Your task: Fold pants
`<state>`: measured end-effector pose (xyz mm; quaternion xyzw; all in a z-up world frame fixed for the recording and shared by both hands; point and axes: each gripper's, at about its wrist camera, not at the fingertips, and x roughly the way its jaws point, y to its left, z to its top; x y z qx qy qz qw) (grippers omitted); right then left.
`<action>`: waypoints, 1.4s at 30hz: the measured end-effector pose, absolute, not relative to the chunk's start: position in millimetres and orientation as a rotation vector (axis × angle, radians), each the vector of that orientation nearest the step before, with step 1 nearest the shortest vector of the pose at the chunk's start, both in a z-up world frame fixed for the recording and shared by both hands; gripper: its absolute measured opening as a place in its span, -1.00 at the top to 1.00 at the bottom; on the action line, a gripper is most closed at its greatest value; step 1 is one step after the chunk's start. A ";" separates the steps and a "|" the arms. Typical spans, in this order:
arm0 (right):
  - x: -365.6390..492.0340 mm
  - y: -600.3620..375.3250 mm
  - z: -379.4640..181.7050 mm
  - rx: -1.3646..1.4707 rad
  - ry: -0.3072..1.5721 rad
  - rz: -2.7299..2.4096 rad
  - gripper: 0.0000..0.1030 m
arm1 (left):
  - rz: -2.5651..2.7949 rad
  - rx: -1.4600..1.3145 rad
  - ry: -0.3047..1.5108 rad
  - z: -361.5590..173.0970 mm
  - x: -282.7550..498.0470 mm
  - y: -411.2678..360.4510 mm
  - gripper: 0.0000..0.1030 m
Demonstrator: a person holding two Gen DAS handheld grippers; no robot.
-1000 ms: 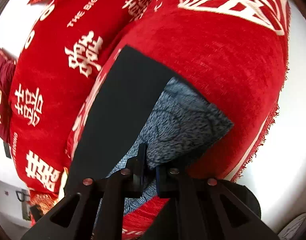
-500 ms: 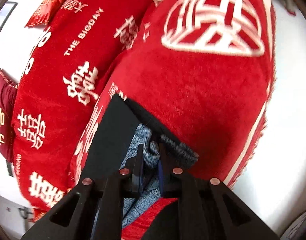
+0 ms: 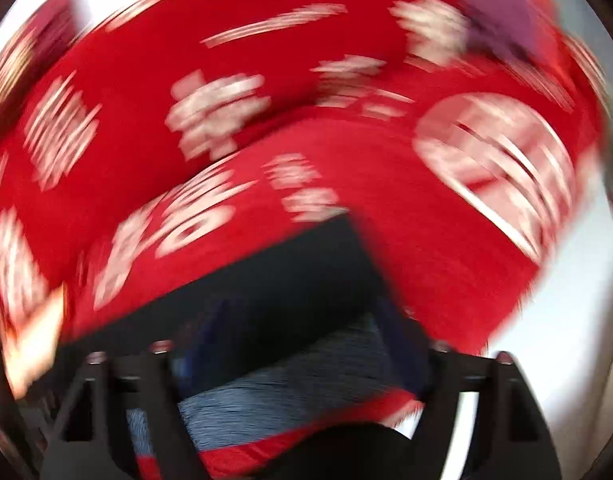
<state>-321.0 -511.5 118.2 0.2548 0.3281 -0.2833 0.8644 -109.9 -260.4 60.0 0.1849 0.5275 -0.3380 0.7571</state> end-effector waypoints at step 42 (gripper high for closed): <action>-215.2 -408.2 58.9 0.242 0.980 -0.434 -1.00 | -0.493 0.284 1.167 33.2 -42.2 -161.1 -1.00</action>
